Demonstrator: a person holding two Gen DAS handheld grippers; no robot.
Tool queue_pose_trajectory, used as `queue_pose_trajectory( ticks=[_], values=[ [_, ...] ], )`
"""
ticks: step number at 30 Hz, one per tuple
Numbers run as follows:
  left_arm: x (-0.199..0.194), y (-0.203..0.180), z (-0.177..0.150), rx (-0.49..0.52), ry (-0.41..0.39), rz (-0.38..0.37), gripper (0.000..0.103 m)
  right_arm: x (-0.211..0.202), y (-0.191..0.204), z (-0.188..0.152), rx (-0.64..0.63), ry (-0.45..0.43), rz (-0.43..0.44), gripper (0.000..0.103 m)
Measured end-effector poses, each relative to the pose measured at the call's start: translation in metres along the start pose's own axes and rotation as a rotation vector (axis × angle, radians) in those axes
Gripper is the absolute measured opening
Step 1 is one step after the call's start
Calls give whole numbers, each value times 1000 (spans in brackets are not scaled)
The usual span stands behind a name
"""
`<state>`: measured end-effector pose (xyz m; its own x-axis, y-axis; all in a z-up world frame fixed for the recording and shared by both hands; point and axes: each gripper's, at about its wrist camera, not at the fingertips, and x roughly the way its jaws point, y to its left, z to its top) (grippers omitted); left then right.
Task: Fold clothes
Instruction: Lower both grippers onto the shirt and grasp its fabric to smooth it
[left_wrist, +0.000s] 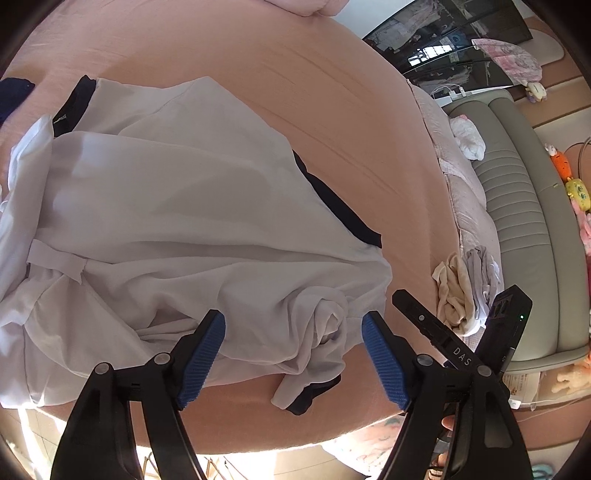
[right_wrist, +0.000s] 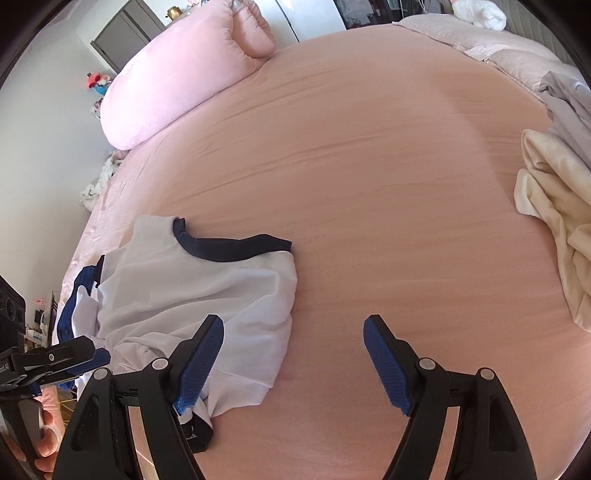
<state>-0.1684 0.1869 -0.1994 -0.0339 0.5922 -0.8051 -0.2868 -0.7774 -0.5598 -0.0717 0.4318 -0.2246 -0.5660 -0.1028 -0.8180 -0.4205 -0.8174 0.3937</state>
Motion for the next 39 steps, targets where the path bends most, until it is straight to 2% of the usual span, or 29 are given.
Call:
queue_pose_trajectory(
  ticks=[5, 12, 17, 19, 22, 23, 24, 26, 29, 39],
  values=[
    [5, -5, -6, 12, 12, 4, 80, 7, 6, -5, 2, 43, 24, 78],
    [30, -7, -14, 31, 41, 50, 80, 12, 13, -13, -20, 87, 37, 78],
    [36, -10, -23, 99, -46, 186, 79, 13, 16, -17, -33, 109, 40, 78],
    [39, -11, -26, 125, -55, 203, 79, 13, 15, -16, -31, 113, 42, 78],
    [41, -16, -31, 188, -84, 265, 61, 14, 16, -15, -34, 121, 41, 78],
    [42, -18, -33, 213, -96, 300, 46, 15, 17, -15, -37, 125, 40, 78],
    [42, -20, -34, 238, -112, 346, 37, 16, 18, -15, -42, 127, 36, 79],
    [42, -20, -37, 253, -130, 403, 32, 17, 21, -14, -55, 129, 25, 79],
    [35, -14, -39, 237, -136, 399, 28, 19, 25, -12, -70, 130, 19, 79],
    [0, 18, -35, 173, -158, 418, 27, 24, 31, -9, -62, 132, 18, 79]
  ],
)
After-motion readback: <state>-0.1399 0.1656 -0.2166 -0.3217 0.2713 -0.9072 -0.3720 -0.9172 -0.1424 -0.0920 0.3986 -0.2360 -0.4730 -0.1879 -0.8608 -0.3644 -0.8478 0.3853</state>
